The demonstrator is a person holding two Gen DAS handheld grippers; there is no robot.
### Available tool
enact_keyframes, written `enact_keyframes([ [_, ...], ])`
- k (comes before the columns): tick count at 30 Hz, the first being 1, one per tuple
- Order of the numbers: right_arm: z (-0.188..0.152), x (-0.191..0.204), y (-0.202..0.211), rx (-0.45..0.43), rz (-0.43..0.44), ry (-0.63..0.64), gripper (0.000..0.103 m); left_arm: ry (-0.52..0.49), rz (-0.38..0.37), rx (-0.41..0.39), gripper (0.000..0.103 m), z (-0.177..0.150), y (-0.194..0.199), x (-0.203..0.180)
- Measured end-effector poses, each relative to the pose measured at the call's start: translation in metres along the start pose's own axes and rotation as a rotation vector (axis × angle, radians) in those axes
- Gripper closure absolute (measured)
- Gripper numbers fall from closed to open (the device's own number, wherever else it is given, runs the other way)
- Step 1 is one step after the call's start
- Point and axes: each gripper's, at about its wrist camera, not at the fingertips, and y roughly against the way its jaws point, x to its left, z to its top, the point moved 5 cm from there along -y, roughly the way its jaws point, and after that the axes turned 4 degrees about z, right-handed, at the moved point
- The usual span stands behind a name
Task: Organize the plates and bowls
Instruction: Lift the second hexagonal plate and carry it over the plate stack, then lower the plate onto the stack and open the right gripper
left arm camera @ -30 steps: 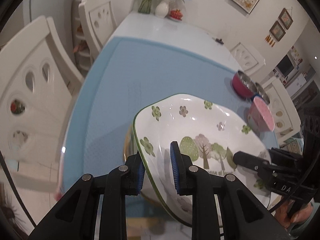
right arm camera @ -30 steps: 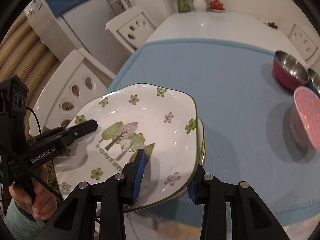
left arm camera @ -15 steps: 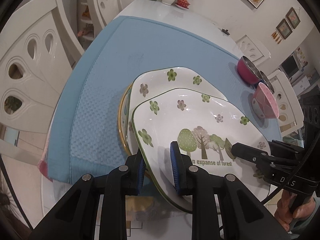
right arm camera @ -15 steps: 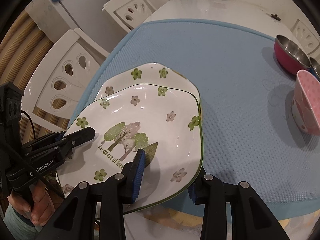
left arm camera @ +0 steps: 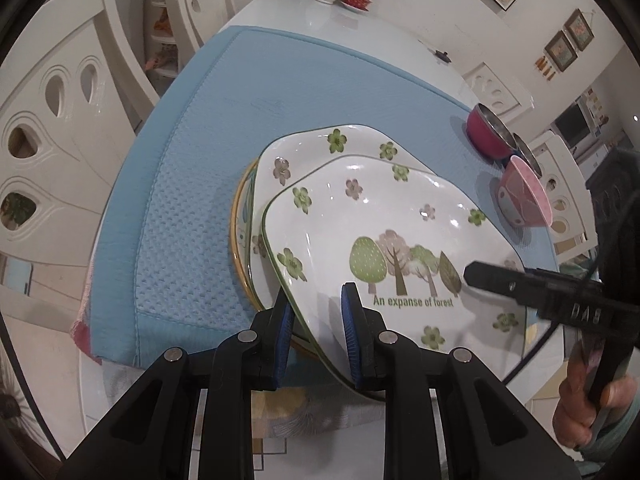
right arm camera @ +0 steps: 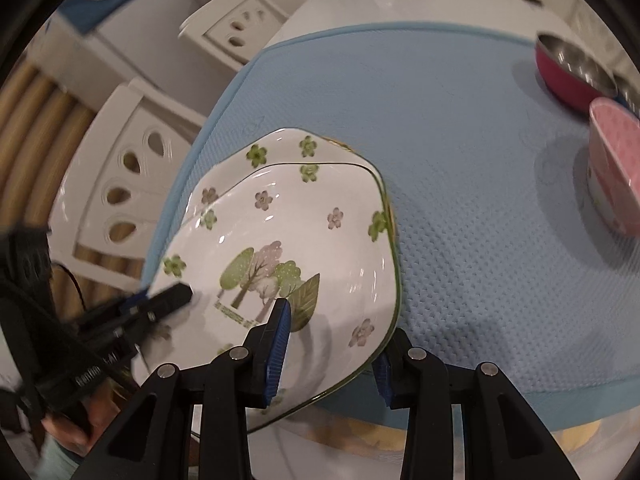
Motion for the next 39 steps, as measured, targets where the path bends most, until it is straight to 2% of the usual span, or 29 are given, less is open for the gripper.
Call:
enact_keyframes([
  [4, -0.001, -0.005, 0.001, 0.003, 0.005, -0.029, 0.067, 0.002, 0.015, -0.005, 0.083, 0.002, 0.004, 0.005],
  [12, -0.006, 0.000, 0.001, 0.003, -0.008, -0.020, 0.067, 0.059, 0.011, -0.063, 0.083, 0.013, 0.020, 0.019],
  [15, -0.010, 0.004, 0.005, -0.003, -0.007, 0.002, 0.067, 0.071, 0.011, -0.077, 0.083, 0.016, 0.026, 0.020],
  [20, -0.020, 0.011, 0.027, -0.041, -0.061, 0.078, 0.067, 0.054, 0.005, -0.082, 0.083, 0.018, 0.032, 0.011],
  [26, -0.027, -0.002, 0.061, -0.095, -0.097, 0.051, 0.066, -0.030, -0.023, -0.098, 0.081, 0.028, 0.040, -0.027],
  [30, -0.038, -0.021, 0.083, -0.127, -0.095, -0.017, 0.062, -0.102, -0.054, -0.105, 0.081, 0.033, 0.046, -0.063],
  [36, -0.059, -0.045, 0.105, -0.147, -0.081, -0.111, 0.061, -0.218, -0.083, -0.100, 0.081, 0.028, 0.050, -0.117],
  [39, -0.070, -0.056, 0.116, -0.165, -0.084, -0.135, 0.057, -0.265, -0.092, -0.090, 0.081, 0.024, 0.048, -0.139],
])
